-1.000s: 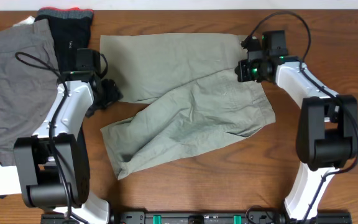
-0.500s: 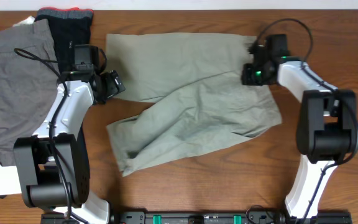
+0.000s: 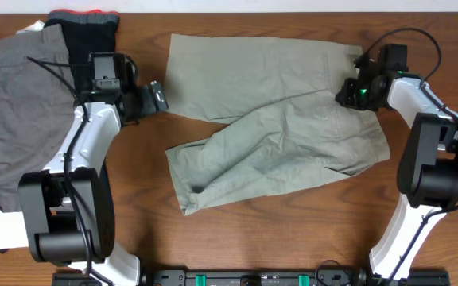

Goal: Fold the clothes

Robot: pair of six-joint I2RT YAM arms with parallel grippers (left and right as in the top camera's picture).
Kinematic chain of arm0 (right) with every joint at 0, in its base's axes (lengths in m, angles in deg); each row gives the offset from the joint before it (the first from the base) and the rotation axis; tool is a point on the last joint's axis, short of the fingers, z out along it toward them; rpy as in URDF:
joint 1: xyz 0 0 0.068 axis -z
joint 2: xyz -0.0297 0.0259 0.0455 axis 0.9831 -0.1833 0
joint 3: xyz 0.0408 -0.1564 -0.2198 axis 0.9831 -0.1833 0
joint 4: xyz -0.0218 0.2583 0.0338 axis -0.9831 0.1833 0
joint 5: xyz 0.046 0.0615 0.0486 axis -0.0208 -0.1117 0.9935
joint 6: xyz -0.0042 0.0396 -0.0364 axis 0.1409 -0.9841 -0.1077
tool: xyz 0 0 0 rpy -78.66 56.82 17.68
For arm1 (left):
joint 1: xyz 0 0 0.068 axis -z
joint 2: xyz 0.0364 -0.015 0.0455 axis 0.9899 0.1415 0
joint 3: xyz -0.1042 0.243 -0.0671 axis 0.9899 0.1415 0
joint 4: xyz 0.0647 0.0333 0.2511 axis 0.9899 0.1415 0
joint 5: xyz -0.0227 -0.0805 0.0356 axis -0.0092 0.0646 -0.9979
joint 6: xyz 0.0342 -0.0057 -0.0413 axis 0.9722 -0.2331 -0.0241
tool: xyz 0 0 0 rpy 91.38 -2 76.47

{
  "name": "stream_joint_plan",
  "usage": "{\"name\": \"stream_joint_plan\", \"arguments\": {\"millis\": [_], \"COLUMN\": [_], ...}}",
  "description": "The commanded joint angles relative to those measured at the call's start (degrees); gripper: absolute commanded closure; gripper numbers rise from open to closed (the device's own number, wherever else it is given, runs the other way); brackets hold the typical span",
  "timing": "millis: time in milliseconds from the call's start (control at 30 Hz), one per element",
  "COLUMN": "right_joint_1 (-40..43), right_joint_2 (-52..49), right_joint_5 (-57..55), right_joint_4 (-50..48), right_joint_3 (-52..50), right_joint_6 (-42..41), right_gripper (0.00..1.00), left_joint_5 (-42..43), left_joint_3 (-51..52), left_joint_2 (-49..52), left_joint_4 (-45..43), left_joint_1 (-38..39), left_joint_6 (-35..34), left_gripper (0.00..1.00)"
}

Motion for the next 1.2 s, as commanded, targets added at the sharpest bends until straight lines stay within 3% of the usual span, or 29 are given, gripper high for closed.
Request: {"name": "stream_joint_plan", "arguments": {"millis": [0,67,200,300,400,500,567,933,1167], "right_joint_1": [0.15,0.17,0.13,-0.24,-0.94,-1.75,-2.34,-4.04,-4.04], "right_joint_2": [4.17,7.28,11.41,11.02,9.38,8.39,8.33,8.33,8.33], "right_joint_5": [1.77,1.86,1.62,0.98,0.96,0.98,0.96,-1.2,-1.2], "right_joint_4": [4.0,6.32,8.79,9.49,10.34,10.71,10.64,10.16,9.68], "right_joint_3": [0.85,1.22,1.22,1.05,0.48,-0.37,-0.94,-2.6,-2.6], "right_joint_6": [2.51,3.02,4.48,4.48,4.5,4.39,4.42,4.72,4.87], "right_gripper": [0.62,0.44,0.38,0.4,0.5,0.54,0.55,0.53,0.51], "left_joint_5": [6.03,6.75,10.4,12.17,12.15,12.17,12.11,10.25,7.5], "left_joint_3": [-1.62,-1.81,-1.51,0.33,1.53,1.57,1.68,8.11,10.4], "left_joint_2": [0.28,-0.72,-0.96,-0.96,-0.96,-0.96,-0.96,-0.96,-0.96], "left_joint_4": [6.4,13.29,25.49,28.35,28.3,27.8,26.84,16.74,14.71], "left_joint_1": [0.2,0.17,0.2,0.39,1.14,2.16,3.04,8.17,8.17], "left_joint_6": [2.93,2.89,2.89,3.15,4.22,4.2,4.2,3.89,3.72], "left_gripper": [0.01,0.01,0.02,0.02,0.1,0.32,0.38,0.39,0.39]}}
